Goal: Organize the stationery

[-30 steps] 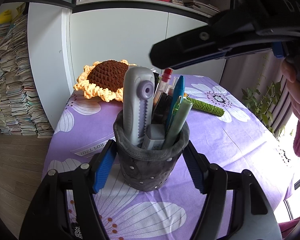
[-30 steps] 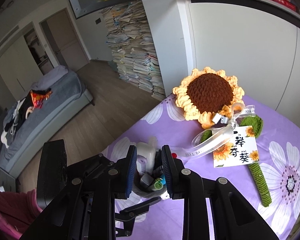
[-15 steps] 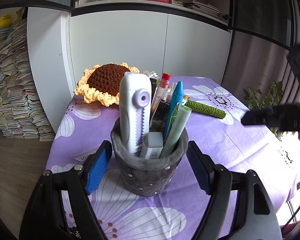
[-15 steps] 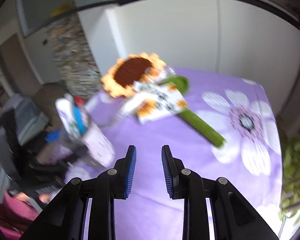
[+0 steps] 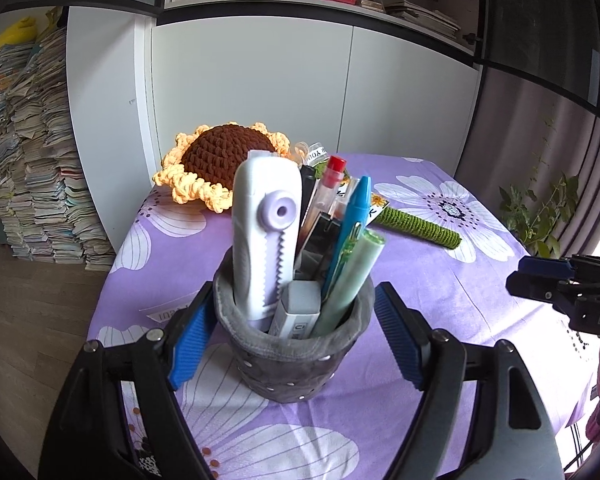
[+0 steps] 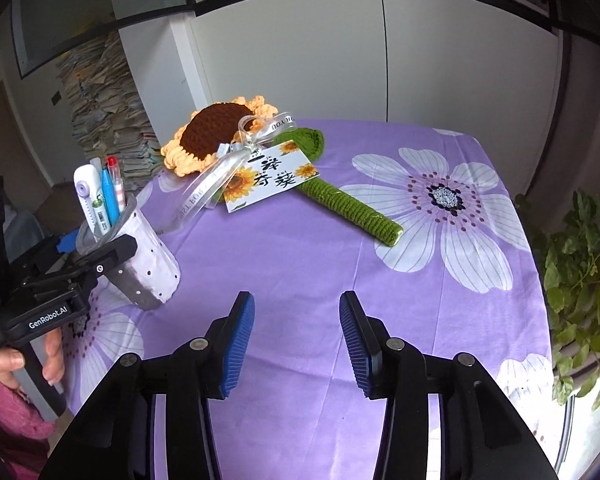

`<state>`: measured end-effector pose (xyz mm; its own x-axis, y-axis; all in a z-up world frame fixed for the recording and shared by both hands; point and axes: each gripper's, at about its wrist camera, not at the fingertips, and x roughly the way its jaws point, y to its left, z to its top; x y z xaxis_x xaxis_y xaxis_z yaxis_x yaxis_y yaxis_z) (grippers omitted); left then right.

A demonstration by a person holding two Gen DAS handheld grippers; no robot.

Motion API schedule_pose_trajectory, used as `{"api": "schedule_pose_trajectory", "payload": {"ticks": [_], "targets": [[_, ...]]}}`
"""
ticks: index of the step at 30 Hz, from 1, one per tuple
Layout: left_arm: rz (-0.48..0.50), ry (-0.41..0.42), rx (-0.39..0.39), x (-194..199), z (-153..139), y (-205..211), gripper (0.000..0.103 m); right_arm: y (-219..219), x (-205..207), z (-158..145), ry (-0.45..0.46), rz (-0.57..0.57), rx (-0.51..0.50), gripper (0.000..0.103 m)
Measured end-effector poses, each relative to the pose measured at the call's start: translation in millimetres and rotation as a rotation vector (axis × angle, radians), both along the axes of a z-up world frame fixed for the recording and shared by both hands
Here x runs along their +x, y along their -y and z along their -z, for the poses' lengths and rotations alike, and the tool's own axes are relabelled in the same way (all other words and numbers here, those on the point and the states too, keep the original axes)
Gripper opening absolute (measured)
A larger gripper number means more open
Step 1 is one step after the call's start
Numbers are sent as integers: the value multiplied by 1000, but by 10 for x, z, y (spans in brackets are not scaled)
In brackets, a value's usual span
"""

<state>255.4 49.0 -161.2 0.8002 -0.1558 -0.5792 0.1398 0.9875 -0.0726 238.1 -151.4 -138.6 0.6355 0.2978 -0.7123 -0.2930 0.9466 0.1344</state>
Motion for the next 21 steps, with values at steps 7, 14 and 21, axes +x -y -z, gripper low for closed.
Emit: {"api": "schedule_pose_trajectory", "payload": {"ticks": [7,14,21], "targets": [[-16,2,19,17,4,45,76,83,-89,-111,75,32,11,45],[-27,23,37,-3,20,31,69,208,-75,-34,43,47,44,45],[-30,36,10,-9,14,25,69,279,-87,-29,44,57,60,45]]}}
